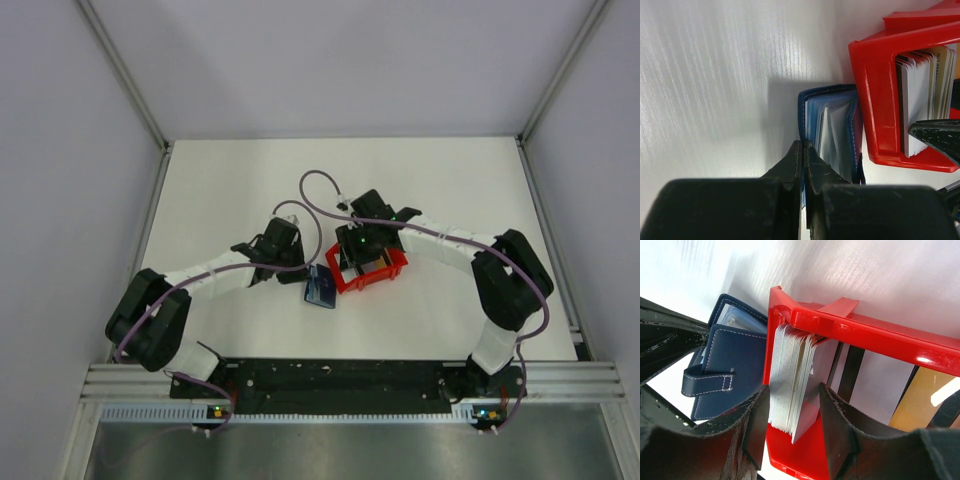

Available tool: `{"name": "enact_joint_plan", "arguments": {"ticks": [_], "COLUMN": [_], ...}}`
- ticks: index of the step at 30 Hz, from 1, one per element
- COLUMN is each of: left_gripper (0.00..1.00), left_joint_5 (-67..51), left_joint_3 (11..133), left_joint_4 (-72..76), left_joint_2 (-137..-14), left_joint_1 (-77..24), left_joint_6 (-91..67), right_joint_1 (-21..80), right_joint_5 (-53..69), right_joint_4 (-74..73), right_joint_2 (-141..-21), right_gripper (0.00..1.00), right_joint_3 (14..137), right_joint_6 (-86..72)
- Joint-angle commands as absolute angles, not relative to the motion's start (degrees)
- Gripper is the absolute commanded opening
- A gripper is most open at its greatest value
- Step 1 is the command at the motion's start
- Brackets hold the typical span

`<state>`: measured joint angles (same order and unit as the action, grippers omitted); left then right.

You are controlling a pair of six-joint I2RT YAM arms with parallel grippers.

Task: Put the credit cards into the card holder
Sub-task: Pick up the credit card from the storage box.

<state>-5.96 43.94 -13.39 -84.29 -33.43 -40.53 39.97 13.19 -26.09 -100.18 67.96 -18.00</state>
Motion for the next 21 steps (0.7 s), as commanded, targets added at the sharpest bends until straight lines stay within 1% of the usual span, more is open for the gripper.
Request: {"name": "enact_joint_plan", "arguments": {"ticks": [1,8,21], "left_gripper": [0.00,0.00,0.00], "left_joint_5": [-5.45,-5.54,-5.71], "left_joint_3": [46.05,45.79,45.79], "left_joint_4": [-11.95,-11.95,-11.95], "left_joint_2": [-84.11,-83.93,-83.76], "left_joint_1": [-33.31,-33.22,-33.31], "left_joint_6": [-40.08,-40.25,-40.17], "right_joint_1": [40.69,40.61,40.61], "right_joint_5": [14.85,17.22,16.52], "right_joint_4": [-24.52,-23.47,-21.62], "right_joint_2": [-99.85,-98.62,-96.07], "right_gripper": [0.44,0.44,0.41], "right_joint_3": [69.61,69.79,68.21], "right_joint_6": [-19.60,-21.79,-23.64]}}
